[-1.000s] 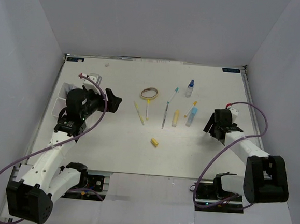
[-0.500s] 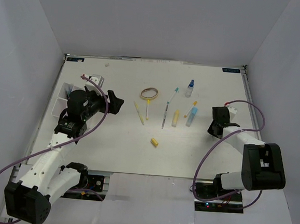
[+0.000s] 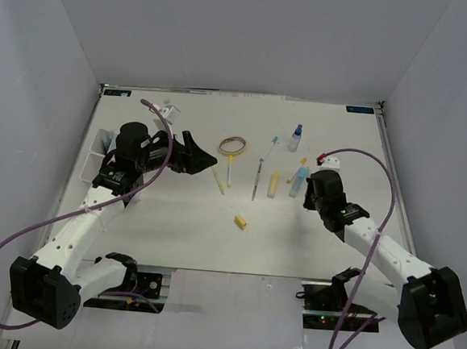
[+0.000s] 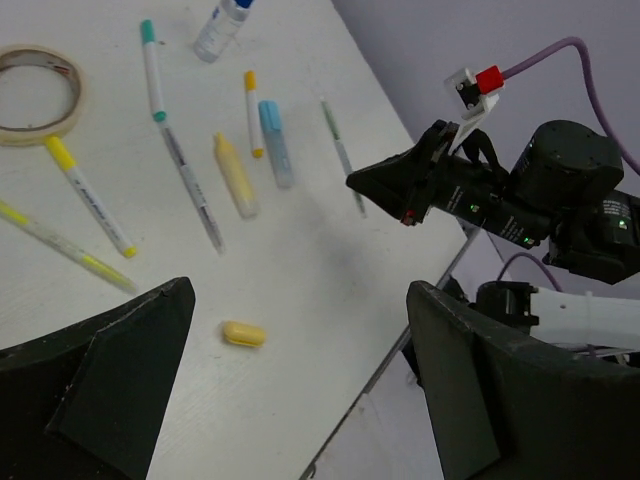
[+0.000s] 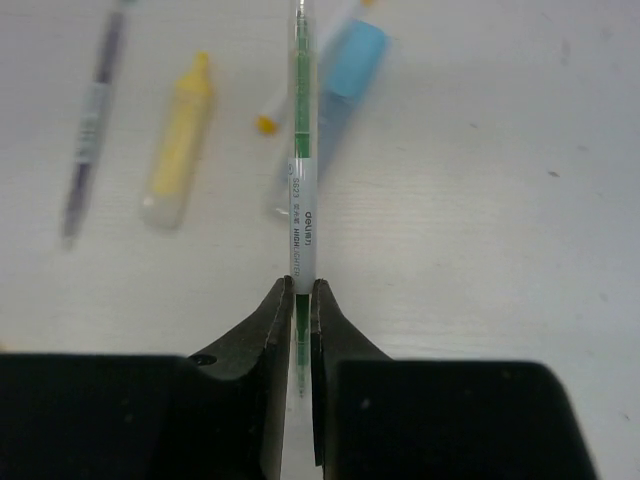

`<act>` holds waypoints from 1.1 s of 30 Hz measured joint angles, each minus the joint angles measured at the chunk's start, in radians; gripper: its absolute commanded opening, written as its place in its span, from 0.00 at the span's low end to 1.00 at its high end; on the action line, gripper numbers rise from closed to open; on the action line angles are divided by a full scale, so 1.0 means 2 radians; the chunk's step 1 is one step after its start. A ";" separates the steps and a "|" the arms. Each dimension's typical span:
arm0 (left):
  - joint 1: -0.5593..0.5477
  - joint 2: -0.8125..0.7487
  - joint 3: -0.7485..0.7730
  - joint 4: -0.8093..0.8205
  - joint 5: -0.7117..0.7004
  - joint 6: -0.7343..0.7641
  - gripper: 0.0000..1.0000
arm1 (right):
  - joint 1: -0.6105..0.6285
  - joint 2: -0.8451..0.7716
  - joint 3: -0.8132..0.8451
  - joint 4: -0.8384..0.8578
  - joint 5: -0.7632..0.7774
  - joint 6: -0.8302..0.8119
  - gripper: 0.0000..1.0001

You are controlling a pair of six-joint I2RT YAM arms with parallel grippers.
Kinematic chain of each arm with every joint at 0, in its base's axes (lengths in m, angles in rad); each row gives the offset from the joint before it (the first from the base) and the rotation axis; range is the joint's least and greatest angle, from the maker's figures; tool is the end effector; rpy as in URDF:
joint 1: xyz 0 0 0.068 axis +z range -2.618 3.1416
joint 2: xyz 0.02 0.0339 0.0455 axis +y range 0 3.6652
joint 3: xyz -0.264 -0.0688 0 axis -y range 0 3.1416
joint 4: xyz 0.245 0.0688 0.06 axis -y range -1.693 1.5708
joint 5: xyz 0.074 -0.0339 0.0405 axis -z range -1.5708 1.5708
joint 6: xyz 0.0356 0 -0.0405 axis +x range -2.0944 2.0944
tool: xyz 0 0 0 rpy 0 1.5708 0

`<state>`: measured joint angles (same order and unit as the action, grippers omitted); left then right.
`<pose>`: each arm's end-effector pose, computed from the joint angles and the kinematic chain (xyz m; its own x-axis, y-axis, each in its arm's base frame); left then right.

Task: Sort the stationery into containers
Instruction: Pick up the pen from the center of the board, then place the pen in the storage box.

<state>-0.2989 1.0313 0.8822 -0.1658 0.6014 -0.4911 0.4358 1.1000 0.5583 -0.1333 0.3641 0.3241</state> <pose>0.2175 -0.0881 0.3309 -0.6180 -0.2165 -0.7558 0.5279 0.5982 -0.6029 0.2092 0.0834 0.2068 -0.5824 0.0571 -0.8109 0.0454 0.9983 0.0377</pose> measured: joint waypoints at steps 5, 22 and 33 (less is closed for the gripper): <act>-0.061 0.033 0.028 0.004 -0.001 -0.034 0.98 | 0.108 -0.070 0.000 0.057 -0.059 -0.043 0.08; -0.183 0.130 0.071 0.016 -0.162 -0.107 0.68 | 0.227 -0.062 0.000 0.224 -0.167 -0.109 0.10; -0.195 0.135 0.073 0.028 -0.178 -0.122 0.10 | 0.228 -0.061 0.000 0.252 -0.173 -0.108 0.18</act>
<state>-0.6880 1.3014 1.0286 -0.1101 0.2455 -0.7349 0.8925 0.9787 0.5583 0.3698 0.0189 0.1081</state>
